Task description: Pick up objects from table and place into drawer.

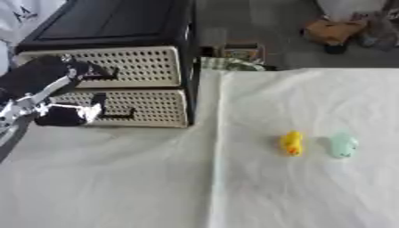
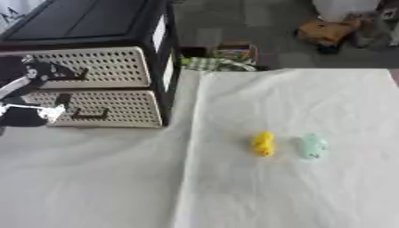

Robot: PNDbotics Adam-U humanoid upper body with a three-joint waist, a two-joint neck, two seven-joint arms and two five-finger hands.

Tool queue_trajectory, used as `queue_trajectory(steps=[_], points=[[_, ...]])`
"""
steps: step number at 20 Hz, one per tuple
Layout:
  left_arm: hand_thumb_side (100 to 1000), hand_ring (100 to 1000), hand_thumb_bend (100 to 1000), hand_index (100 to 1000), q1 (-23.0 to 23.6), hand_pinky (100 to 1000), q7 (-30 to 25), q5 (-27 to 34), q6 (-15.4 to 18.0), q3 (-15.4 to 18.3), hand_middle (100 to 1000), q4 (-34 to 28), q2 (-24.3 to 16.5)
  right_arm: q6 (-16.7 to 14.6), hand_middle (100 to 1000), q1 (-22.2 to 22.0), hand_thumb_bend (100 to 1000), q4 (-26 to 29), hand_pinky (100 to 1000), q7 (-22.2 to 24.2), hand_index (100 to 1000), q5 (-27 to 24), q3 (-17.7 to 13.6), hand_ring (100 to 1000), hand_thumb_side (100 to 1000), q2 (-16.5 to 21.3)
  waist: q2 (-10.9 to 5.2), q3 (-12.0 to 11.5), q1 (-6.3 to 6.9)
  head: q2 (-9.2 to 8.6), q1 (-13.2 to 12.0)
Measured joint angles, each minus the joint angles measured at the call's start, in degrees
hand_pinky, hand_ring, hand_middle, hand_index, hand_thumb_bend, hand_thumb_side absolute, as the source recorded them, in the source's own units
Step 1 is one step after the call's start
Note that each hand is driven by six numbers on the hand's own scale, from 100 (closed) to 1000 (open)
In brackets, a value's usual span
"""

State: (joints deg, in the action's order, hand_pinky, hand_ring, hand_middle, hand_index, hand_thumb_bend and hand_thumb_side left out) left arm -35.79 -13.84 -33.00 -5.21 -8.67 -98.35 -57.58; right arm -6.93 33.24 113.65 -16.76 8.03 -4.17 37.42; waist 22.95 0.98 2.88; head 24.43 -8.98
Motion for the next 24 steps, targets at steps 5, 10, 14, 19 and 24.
queue_trajectory(steps=[5,10,14,19,24], points=[[408,100,105,882,0.00,100,0.13,2.03,-0.74,1.31,100,-0.35,-1.05,0.01,438,-0.01,422,0.00,815,-0.01,823,0.04,-0.01,750,1000,0.00,0.13,-0.06,0.18,-0.04,0.01],[408,100,105,878,0.04,100,0.28,1.58,-0.89,1.51,100,0.25,-1.17,-0.13,440,0.04,417,0.00,815,-0.22,822,0.04,-0.03,749,1000,0.00,0.66,0.12,0.14,-0.46,0.01],[408,100,105,880,0.04,100,0.20,0.88,-0.69,1.53,100,0.83,-1.17,-0.17,439,0.27,412,0.00,813,-0.54,822,0.03,-0.09,748,1000,0.00,1.18,0.25,0.13,-1.21,-0.01],[408,100,105,877,-0.09,100,0.34,-0.30,-0.34,1.53,100,1.46,-1.11,-0.24,437,0.54,419,0.00,813,-0.75,822,0.03,-0.35,747,1000,0.00,1.81,0.63,0.17,-2.06,-0.09],[408,100,105,878,-0.50,100,1.27,-1.07,-0.38,1.69,100,2.28,-0.87,-0.25,435,0.61,420,0.00,813,-0.76,821,0.03,-0.35,746,1000,0.00,2.29,0.87,0.24,-2.89,-0.30]])
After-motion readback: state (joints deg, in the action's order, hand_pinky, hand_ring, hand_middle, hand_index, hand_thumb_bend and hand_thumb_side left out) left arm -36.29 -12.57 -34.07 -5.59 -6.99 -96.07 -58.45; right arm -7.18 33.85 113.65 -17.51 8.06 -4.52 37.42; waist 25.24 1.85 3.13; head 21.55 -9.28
